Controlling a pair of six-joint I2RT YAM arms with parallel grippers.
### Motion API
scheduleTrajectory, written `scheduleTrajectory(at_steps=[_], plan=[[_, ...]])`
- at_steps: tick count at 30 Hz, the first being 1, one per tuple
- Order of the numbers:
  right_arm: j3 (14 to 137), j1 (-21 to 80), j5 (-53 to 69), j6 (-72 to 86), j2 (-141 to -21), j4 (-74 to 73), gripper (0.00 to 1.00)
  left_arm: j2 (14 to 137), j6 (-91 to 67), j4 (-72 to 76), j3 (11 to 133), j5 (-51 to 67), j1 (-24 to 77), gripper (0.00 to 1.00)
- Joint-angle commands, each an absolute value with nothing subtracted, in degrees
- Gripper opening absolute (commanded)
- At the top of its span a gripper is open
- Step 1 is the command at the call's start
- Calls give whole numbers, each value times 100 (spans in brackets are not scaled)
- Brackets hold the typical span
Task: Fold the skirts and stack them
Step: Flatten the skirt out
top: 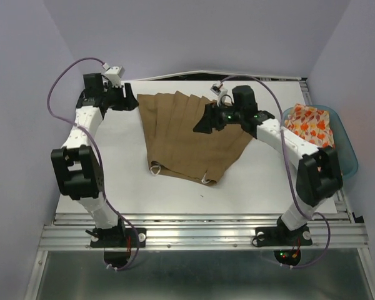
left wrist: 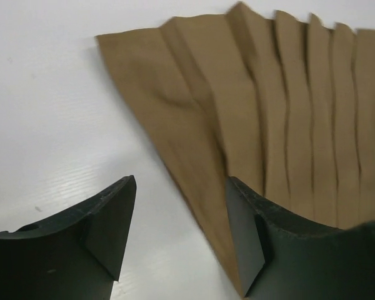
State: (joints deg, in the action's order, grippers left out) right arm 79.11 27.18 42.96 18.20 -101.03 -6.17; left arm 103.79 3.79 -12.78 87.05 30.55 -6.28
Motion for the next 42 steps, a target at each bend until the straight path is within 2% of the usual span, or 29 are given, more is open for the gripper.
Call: scheduleTrajectory(at_steps=[1,6,10,12,18,25,28,30,32,33,36,37,39,40,42], plan=[[6945,2918,3683,652,-9316,-1775,74,9483,1722,-2196,7937,4077,-27,68],[6223,2856,3068,-201,-9017,-2196,65,9070,1758,-2276,6602,3806,1088,54],[6477,2856,3068,-624,-9658,-2944,54,9474,1960,-2741,6223,3543,1151,44],[6530,2856,2744,-808,-10062,-3199,49,9675,2039,-2865,6127,2974,1134,38],[6390,2856,2628,-897,-10239,-3410,46,10186,1916,-2944,6292,2198,686,31],[6275,3593,3329,-502,-10292,-3113,47,11231,1969,-3032,7302,1626,167,31],[6608,4164,3910,-465,-10494,-2892,48,11669,1907,-3067,8075,1521,202,34],[7107,4568,4208,-668,-10687,-3005,52,12074,1907,-3243,8988,1284,246,41],[7443,4570,4498,-502,-10740,-3006,59,12268,1951,-3461,9916,1222,264,47],[7644,4570,4631,-475,-10740,-3023,60,12313,1969,-3532,10219,1230,264,53],[8340,3940,4869,-327,-10583,-3225,61,12121,2196,-3761,10941,1519,255,60],[8454,3311,5104,-229,-10408,-3217,61,11763,2276,-3770,10925,1625,264,62],[8770,2684,5264,-210,-10301,-3295,63,11305,2574,-3692,10689,2020,299,67],[8893,2211,5038,-368,-10214,-3409,64,10868,2888,-3709,10339,2265,342,67],[9139,1954,4547,-919,-10160,-3655,64,10391,3274,-3665,9838,2346,596,68]])
